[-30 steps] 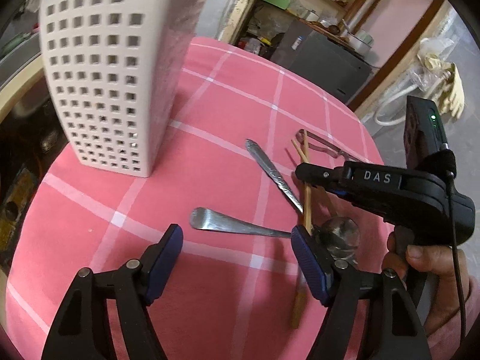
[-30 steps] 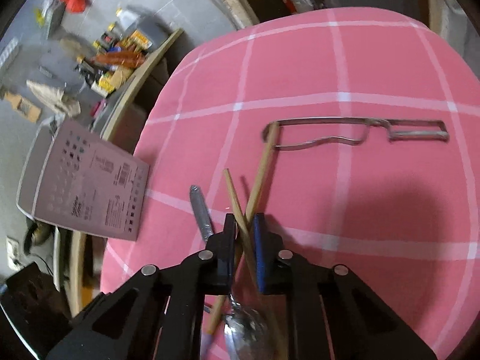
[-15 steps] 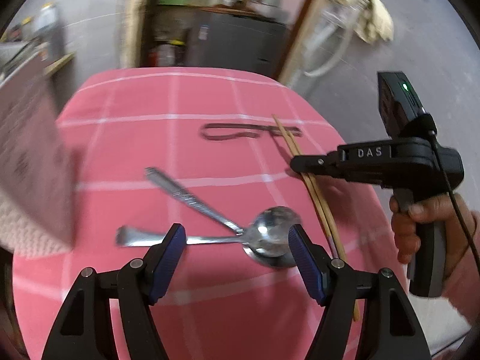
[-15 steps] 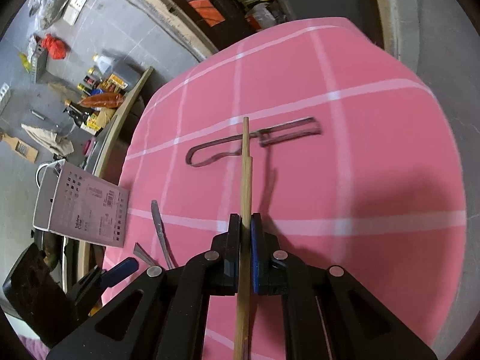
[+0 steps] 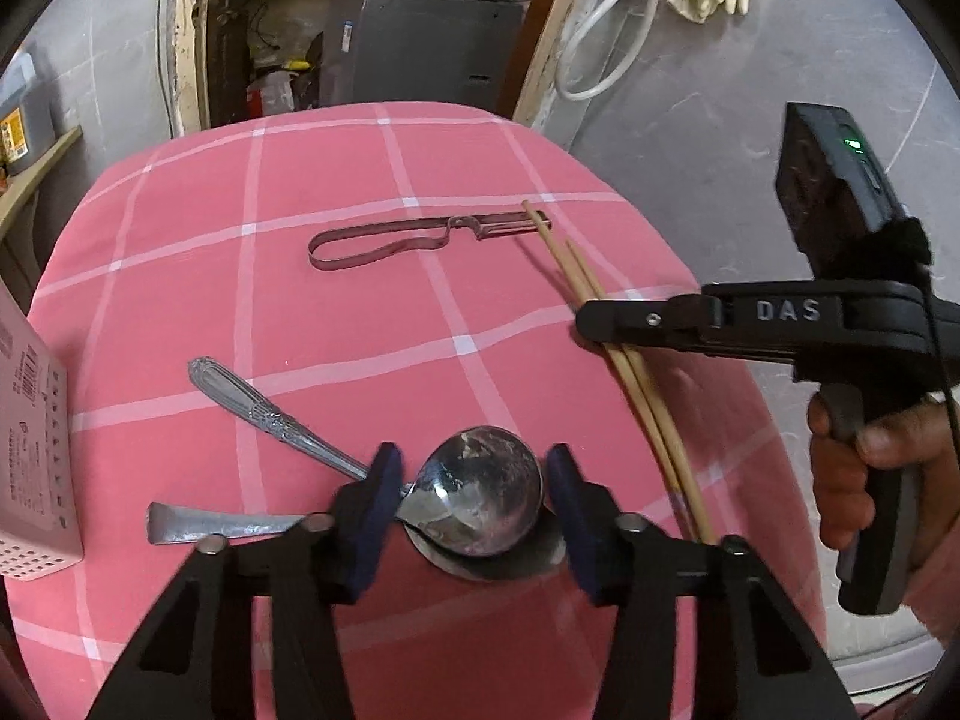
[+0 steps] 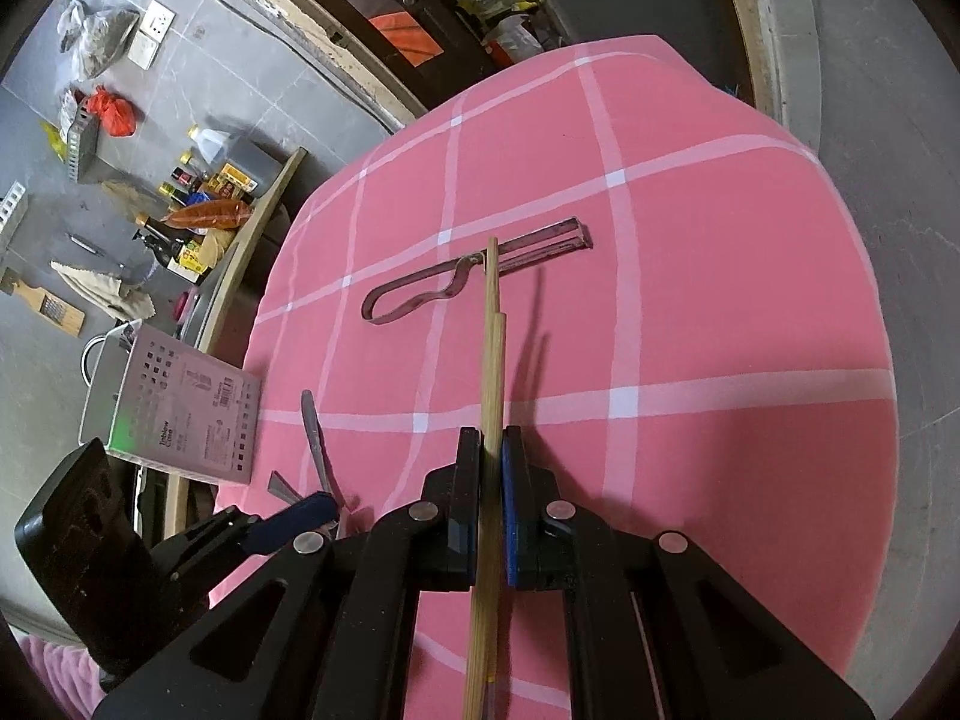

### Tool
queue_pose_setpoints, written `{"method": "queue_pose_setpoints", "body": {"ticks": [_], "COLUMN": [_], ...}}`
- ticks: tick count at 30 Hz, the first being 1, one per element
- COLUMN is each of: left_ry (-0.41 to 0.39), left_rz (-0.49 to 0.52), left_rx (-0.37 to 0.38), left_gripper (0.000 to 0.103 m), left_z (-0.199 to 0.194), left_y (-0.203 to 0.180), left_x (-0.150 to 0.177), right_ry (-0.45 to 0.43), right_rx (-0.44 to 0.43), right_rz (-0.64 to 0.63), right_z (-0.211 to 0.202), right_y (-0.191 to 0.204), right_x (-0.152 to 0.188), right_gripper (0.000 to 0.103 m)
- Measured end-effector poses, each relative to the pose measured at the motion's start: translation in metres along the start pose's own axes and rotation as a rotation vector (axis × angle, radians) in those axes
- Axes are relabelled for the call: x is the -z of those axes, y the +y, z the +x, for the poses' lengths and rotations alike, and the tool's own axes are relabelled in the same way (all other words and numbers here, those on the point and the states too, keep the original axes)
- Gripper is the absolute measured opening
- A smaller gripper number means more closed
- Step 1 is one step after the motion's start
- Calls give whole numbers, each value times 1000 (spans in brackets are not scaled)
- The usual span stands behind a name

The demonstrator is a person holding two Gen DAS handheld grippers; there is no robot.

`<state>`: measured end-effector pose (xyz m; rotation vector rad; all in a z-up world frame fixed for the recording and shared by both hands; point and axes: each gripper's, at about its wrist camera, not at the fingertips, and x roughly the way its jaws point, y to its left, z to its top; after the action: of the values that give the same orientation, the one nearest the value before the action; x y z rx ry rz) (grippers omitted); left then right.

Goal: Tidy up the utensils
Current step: 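Grasp the silver spoon with the left tool while the right tool holds the chopstick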

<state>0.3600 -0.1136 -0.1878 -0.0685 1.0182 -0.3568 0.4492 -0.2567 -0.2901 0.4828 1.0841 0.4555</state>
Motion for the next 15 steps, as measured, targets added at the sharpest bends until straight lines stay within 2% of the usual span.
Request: {"method": "queue_pose_setpoints", "body": {"ticks": [2, 3, 6, 15], "left_ry": [2, 3, 5, -45], "left_rz": [7, 12, 33, -76], "left_rx": [-5, -6, -12, 28], "left_gripper": [31, 20, 9, 6], "left_z": [-1, -1, -4, -40], "left_y": [-3, -3, -9, 9], "left_x": [-1, -1, -3, -7], "right_ry": [-7, -11, -23, -63], "right_rx": [-1, -2, -5, -35], "right_rz": [2, 2, 1, 19], "right_z": [-1, -2, -4, -15], "right_y": [0, 0, 2, 6], "right_x": [1, 1, 2, 6], "right_gripper": [6, 6, 6, 6]}}
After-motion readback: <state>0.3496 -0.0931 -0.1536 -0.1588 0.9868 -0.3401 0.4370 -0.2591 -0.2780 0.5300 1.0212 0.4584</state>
